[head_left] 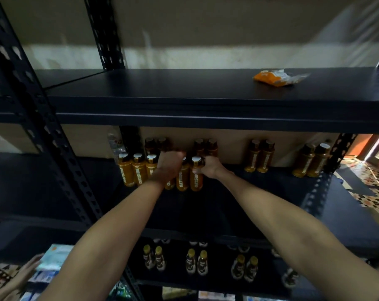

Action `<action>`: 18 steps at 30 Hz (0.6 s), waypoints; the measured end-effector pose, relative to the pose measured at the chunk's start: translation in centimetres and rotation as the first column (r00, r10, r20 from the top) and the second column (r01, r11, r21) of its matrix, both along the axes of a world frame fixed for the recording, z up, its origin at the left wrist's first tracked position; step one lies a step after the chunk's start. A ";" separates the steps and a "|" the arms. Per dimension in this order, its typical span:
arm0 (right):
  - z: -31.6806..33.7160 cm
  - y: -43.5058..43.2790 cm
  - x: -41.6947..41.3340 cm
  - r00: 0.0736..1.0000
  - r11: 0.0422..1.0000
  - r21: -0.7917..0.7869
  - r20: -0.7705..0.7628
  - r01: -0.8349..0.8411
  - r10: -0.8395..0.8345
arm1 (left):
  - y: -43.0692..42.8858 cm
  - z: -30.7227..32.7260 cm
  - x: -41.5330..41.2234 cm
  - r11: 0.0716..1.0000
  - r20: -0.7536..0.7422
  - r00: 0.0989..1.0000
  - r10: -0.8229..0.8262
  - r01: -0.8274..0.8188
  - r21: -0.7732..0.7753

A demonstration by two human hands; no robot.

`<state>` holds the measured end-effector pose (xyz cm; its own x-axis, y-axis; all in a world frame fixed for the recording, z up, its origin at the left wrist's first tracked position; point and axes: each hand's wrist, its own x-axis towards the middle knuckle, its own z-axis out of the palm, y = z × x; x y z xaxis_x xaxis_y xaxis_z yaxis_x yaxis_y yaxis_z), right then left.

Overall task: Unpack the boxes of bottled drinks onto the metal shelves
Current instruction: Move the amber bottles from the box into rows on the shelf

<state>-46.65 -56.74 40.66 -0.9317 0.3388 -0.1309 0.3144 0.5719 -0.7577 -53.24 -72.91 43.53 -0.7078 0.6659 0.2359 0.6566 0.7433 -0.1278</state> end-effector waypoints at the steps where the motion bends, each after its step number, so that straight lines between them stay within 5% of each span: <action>1: 0.1 -0.1 0.5 1.000 1.000 -0.029 -0.019 -0.010 0.009 | -0.1 -0.2 0.5 1.000 -0.016 1.000 0.013 -0.013 0.004; 6: -2.3 -0.4 4.4 0.980 0.971 -0.208 -0.130 0.120 -0.148 | -1.7 -2.9 3.1 0.971 0.016 0.999 0.038 -0.041 0.236; 9: -5.1 0.5 7.1 0.974 0.973 -0.097 -0.057 0.211 -0.218 | -3.1 -5.4 5.1 0.935 0.032 0.999 0.011 -0.022 0.354; 18: -7.9 0.4 14.5 0.998 0.944 0.326 -0.005 0.057 -0.059 | -4.2 -11.8 11.6 0.973 0.278 0.961 -0.016 -0.049 0.225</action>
